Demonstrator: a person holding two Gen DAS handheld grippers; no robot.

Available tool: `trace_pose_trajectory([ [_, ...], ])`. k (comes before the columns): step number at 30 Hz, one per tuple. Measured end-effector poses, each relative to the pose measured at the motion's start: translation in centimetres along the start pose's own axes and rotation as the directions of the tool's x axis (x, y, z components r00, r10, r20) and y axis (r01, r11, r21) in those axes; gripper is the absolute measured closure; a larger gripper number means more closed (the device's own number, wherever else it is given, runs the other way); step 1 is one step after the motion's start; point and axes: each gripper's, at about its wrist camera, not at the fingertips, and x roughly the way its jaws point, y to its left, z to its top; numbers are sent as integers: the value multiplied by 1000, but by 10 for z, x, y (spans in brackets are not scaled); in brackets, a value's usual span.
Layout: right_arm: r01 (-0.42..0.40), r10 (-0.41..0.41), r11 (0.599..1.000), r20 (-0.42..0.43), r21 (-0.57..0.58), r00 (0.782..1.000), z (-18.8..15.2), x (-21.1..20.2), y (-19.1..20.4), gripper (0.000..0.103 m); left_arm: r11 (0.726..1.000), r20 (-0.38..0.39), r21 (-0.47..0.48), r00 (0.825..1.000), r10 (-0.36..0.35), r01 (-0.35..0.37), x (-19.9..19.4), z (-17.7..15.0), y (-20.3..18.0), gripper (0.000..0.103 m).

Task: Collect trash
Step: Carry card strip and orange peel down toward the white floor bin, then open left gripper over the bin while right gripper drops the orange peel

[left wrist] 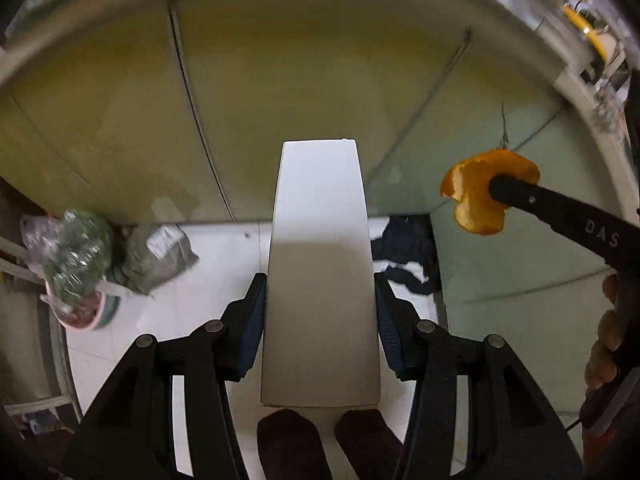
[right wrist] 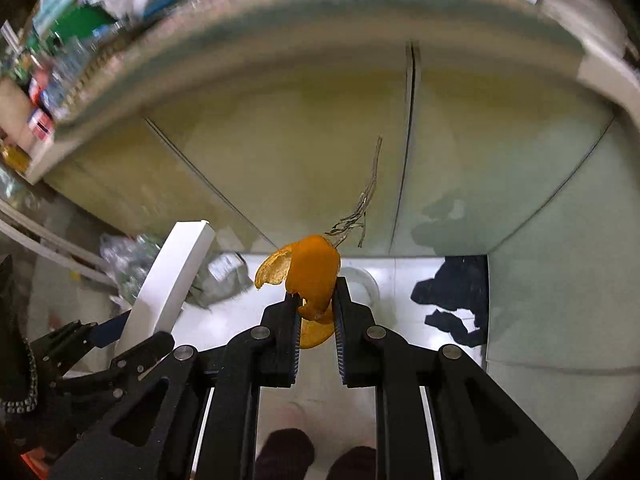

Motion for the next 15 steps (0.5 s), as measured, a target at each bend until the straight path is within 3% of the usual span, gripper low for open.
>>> trace_pose_trajectory([
  [8,-29,32,999,-94,31,995,-23,94,-30,90,1000,-139,1,990,-11,11,112,-18,9,53],
  [15,-52,53,999,-112,8,992,-16,133,-34,88,1000,-140,25,990,-14,18,157,-4,8,53],
])
